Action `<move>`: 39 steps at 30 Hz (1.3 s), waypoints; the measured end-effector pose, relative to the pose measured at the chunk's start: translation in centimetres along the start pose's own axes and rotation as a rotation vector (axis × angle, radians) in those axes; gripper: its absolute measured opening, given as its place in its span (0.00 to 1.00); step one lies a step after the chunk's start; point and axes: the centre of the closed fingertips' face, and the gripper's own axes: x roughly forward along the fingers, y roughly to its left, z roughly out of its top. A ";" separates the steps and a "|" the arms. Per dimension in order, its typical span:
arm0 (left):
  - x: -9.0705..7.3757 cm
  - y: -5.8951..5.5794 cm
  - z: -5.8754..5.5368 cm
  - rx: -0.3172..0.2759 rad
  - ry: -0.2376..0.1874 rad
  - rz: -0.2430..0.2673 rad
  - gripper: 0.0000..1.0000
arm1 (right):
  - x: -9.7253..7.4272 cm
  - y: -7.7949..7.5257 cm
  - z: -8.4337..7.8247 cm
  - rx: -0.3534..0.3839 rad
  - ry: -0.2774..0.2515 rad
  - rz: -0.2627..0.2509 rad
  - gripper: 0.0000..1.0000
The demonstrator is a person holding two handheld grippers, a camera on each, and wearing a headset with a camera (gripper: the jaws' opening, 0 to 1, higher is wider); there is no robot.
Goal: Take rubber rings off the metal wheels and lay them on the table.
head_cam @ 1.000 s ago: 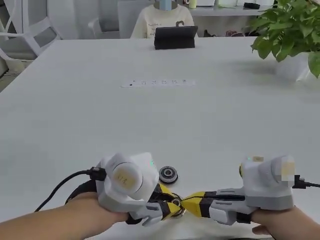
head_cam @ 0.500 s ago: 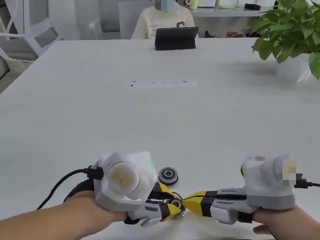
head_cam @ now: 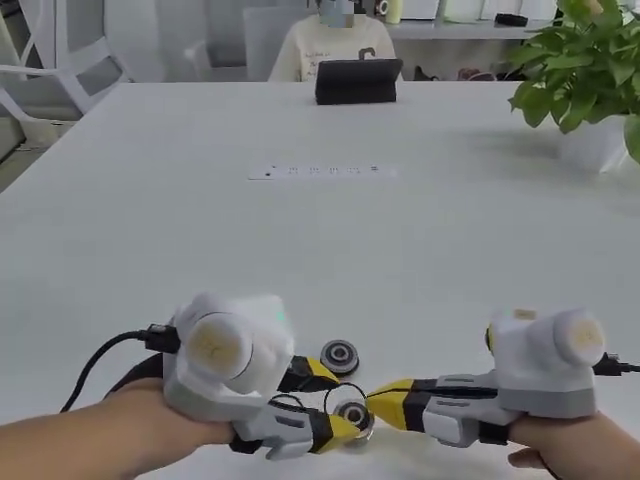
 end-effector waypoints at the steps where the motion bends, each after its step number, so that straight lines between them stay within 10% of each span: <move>1: -0.2 0.0 0.1 0.000 -0.003 0.002 0.25 | 0.0 0.0 0.1 -0.001 -0.001 0.002 0.00; 39: -7.0 2.4 -0.1 -0.042 -0.065 0.099 0.55 | 3.5 1.7 3.3 -0.054 0.020 0.098 0.00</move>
